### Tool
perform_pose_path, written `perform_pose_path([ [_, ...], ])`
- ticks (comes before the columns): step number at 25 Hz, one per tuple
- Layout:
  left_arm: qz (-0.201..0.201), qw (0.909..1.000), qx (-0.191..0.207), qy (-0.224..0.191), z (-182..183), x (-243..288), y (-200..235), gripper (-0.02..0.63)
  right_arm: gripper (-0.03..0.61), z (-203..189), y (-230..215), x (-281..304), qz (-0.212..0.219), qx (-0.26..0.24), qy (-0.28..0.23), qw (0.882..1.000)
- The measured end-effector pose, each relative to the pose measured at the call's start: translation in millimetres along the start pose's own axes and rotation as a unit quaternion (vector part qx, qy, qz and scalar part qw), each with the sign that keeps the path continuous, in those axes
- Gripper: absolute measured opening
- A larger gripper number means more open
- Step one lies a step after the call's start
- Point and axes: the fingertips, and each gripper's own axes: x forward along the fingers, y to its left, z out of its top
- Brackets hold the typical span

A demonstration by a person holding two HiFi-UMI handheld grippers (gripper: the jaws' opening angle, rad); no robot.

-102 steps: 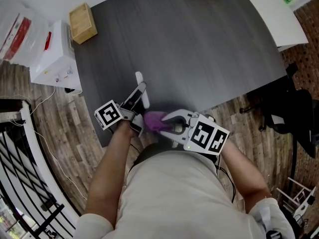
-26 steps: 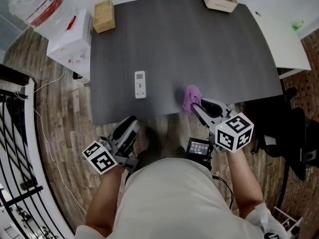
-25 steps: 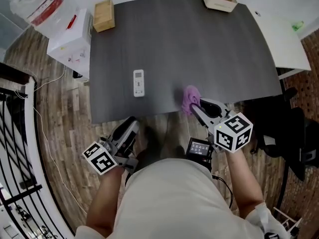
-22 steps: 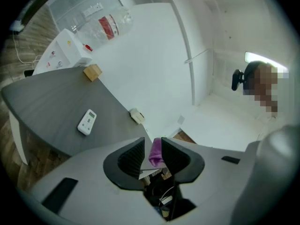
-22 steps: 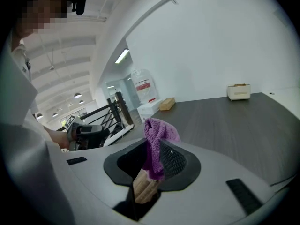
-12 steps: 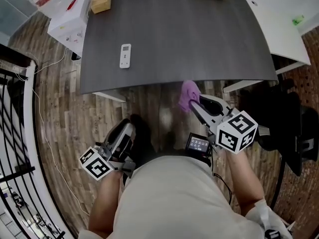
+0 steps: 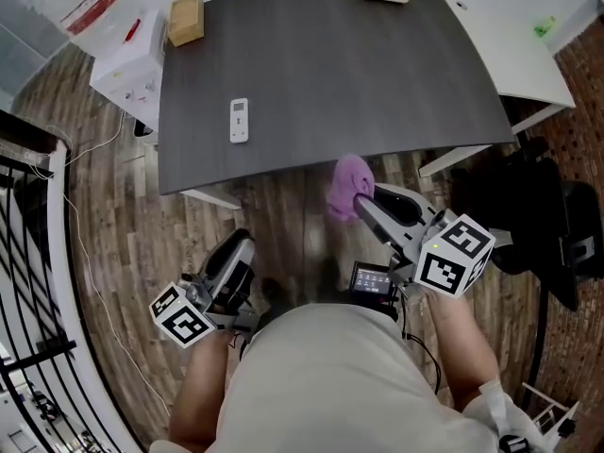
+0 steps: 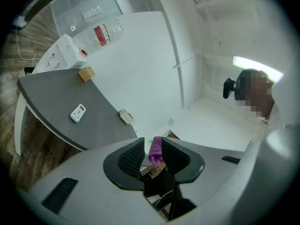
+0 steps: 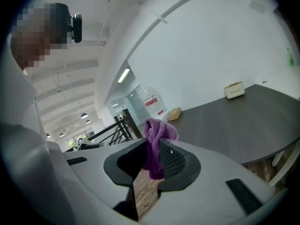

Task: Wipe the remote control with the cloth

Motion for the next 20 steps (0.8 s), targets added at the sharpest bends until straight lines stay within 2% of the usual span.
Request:
perform_pose_path([
  [6,-0.031,0.9995,0.001,0.010,21.6,-23.2,0.9,0.114,0.086,9.4,35.2,10.6,-0.020,-0.015,-0.022,0.999],
  [9,-0.041,0.9991,0.012,0.002,31.3,-34.3,-1.5,0.120,0.084,9.1,54.1,14.2,-0.017,-0.019,-0.026,0.999],
  [11,-0.050,0.9985,0.024,-0.003,38.6,-37.6,-5.0,0.183,0.084,9.2,68.1,16.7,-0.008,-0.026,-0.026,0.999],
  [16,-0.123,0.9921,0.021,0.011,46.0,-24.3,-24.3,0.256,0.081,9.4,103.1,19.4,0.043,-0.043,-0.027,0.998],
  [20,-0.202,0.9790,0.008,0.025,45.4,-1.7,-42.9,0.293,0.081,10.5,131.3,17.8,0.101,-0.043,-0.026,0.994],
])
